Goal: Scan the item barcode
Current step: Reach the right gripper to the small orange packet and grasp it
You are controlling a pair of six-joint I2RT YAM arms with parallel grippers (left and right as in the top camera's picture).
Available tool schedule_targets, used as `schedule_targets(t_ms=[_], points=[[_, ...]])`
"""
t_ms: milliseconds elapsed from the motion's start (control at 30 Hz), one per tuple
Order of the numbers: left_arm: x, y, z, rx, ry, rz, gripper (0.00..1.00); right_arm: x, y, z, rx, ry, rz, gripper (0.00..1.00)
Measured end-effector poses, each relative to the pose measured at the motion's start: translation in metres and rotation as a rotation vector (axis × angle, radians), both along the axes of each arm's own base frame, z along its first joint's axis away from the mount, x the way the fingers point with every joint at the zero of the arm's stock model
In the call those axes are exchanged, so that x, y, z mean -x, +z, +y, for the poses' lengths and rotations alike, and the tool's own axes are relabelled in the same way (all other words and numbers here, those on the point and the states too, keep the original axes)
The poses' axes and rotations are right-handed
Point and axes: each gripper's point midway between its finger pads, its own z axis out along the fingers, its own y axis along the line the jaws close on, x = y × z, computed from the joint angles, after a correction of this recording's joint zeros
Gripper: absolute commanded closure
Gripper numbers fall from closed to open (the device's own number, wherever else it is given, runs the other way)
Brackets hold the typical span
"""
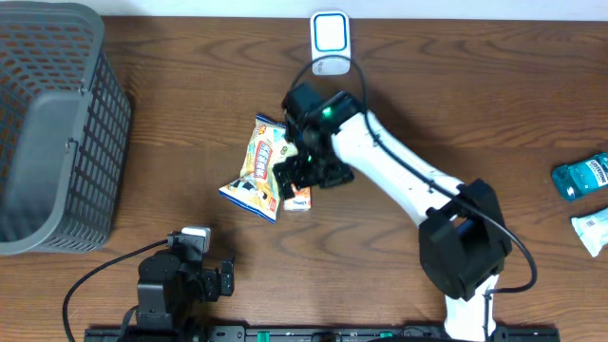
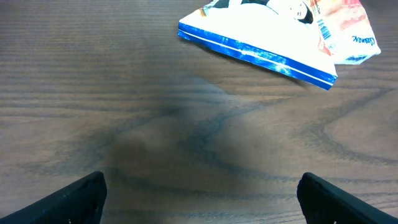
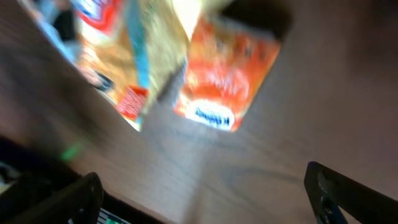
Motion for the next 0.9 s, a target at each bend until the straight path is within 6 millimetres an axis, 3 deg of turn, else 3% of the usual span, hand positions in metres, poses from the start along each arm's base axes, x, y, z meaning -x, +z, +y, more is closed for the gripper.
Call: schedule_targets(t_ms=[100, 400, 900], points=[[0.000, 0.000, 0.000, 0.000, 0.000, 0.000, 0.02, 0.007, -0.016, -0.009, 0.062, -0.121, 0.044, 0.32], [0.000, 0.000, 0.000, 0.001, 0.000, 0.000, 0.02, 0.009, -0.057, 0.001, 0.000, -0.365, 0.109, 0.44], [0.000, 0.000, 0.000, 0.000, 0.000, 0.000, 0.02, -0.003, -0.069, -0.001, 0.030, -0.625, 0.102, 0.51]])
